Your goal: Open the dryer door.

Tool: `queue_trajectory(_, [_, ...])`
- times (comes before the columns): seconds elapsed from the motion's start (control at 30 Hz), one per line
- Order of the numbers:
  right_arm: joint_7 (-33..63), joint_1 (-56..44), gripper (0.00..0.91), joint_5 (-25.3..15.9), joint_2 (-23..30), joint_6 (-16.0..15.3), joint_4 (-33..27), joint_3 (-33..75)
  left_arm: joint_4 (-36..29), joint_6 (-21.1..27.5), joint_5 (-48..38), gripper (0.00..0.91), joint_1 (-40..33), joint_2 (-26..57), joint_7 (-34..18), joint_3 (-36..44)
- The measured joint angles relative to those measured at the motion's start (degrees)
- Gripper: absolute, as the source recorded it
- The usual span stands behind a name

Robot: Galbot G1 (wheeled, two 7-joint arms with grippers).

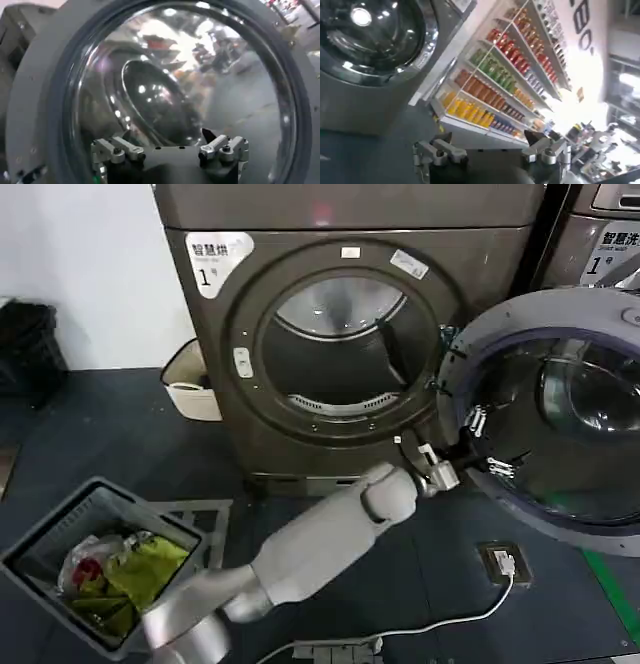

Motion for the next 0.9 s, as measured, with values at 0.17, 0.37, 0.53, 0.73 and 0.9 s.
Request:
queue_trajectory(0.17, [1.86, 0.03, 0.907, -0.78, 1.04, -0.91, 1.41, 0.03, 1.04, 1.32, -0.16, 0.907, -0.13, 0.0, -1.67, -0.66])
queue_trajectory(0.37, [1.81, 0.2, 0.907, -0.5, 2.03, -1.15, 2.72, 0.05, 3.28, 0.8, -0.57, 0.907, -1.15, -0.02, -1.81, -1.43])
queue_trajectory(0.53, [1.7, 0.26, 0.907, -0.44, 2.27, -1.16, 2.85, 0.04, 5.12, 0.79, -0.57, 0.907, -2.68, 0.0, -1.36, -1.12])
queue_trajectory(0.73, [1.56, 0.53, 0.907, -0.44, 2.71, -1.27, 3.64, -0.26, 5.7, 1.21, -0.56, 0.907, -3.96, 0.0, -0.7, -0.95])
queue_trajectory(0.9, [1.52, 0.66, 0.907, -0.43, 2.65, -1.5, 3.88, -0.57, 5.55, 1.41, -0.88, 0.907, -4.11, 0.0, -0.69, -0.96])
